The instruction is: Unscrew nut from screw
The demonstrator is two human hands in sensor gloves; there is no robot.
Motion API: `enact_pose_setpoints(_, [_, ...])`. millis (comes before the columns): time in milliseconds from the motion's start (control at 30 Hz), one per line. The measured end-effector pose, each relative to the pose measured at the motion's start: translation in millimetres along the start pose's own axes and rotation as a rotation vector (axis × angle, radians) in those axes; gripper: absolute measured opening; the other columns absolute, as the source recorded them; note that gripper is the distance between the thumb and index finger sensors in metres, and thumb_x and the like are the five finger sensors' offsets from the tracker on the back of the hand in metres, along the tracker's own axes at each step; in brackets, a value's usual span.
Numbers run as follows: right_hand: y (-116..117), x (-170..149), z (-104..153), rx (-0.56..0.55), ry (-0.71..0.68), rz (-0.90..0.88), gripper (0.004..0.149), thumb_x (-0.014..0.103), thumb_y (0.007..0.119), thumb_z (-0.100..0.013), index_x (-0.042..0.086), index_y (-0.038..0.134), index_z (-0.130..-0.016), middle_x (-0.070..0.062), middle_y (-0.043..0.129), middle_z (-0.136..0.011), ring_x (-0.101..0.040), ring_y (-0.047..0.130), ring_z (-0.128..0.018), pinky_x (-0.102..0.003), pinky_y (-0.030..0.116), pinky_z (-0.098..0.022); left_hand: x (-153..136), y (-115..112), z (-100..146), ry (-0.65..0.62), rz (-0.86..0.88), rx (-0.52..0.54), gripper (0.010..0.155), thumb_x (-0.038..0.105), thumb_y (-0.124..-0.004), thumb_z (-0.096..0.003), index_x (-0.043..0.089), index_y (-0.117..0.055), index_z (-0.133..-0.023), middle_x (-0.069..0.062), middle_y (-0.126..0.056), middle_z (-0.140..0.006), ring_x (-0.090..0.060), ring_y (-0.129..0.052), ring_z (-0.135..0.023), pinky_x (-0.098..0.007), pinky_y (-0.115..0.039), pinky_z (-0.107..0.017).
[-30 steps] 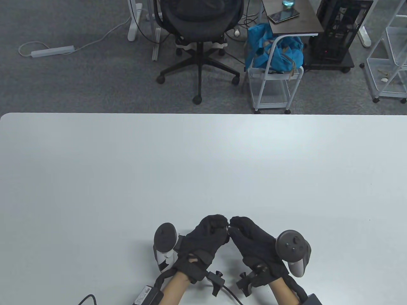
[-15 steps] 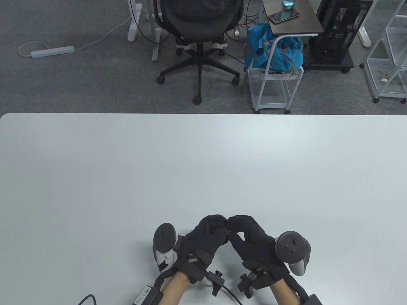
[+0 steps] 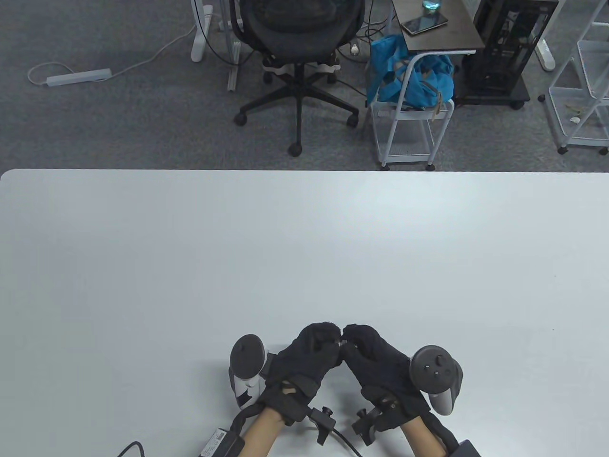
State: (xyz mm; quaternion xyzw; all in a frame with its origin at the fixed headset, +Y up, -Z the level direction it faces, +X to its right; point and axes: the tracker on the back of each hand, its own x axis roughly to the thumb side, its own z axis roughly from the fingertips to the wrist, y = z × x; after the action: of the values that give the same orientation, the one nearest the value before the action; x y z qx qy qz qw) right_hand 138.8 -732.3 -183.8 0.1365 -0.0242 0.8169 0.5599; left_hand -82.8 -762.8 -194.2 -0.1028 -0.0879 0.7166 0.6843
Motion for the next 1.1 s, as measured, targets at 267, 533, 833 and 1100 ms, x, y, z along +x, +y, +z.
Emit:
enact_pose_setpoints(267, [-1.7,3.9,-0.8,0.057,-0.038,-0.042,0.046,0.031,0.081,-0.053,0.027,0.071,-0.098,-0.016,0.07,-0.099,-0.041,0.077,-0.084,-0.066,0.064,-0.065,-0.5,2.5,0.2,0.011,0.038,0.027,0.048,0.037,-0.085,-0.0487,0.022,-0.076,-0.094,-0.015,-0.089,-0.084,-0.026,-0.097,-0.059,-0.057,-0.081,-0.054])
enact_pose_setpoints(533, [0.0,-5.9,1.1,-0.017,0.051,0.021,0.059,0.05,0.072,-0.054,0.01,0.072,-0.097,-0.018,0.086,-0.083,-0.042,0.088,-0.067,-0.067,0.068,-0.057,1.1,0.7,-0.4,-0.004,0.014,0.01,0.048,0.037,-0.085,-0.0488,0.023,-0.076,-0.094,-0.015,-0.088,-0.085,-0.026,-0.097,-0.059,-0.057,-0.081,-0.054])
enact_pose_setpoints(833, [-2.0,0.4,1.1,-0.023,-0.023,-0.013,0.049,0.036,0.08,-0.052,0.014,0.074,-0.095,-0.01,0.089,-0.075,-0.034,0.092,-0.06,-0.061,0.075,-0.057,2.6,0.3,0.4,-0.015,-0.041,0.013,0.048,0.037,-0.086,-0.0485,0.022,-0.077,-0.093,-0.014,-0.091,-0.083,-0.026,-0.098,-0.056,-0.057,-0.081,-0.053])
enact_pose_setpoints(1100, [-1.4,-0.8,0.0,0.011,-0.015,-0.117,0.05,0.037,0.08,-0.053,0.022,0.071,-0.1,-0.018,0.068,-0.1,-0.043,0.075,-0.084,-0.067,0.062,-0.065,1.9,1.3,-0.1,-0.006,-0.008,0.018,0.048,0.037,-0.086,-0.0485,0.023,-0.076,-0.094,-0.014,-0.09,-0.084,-0.025,-0.097,-0.057,-0.057,-0.081,-0.054])
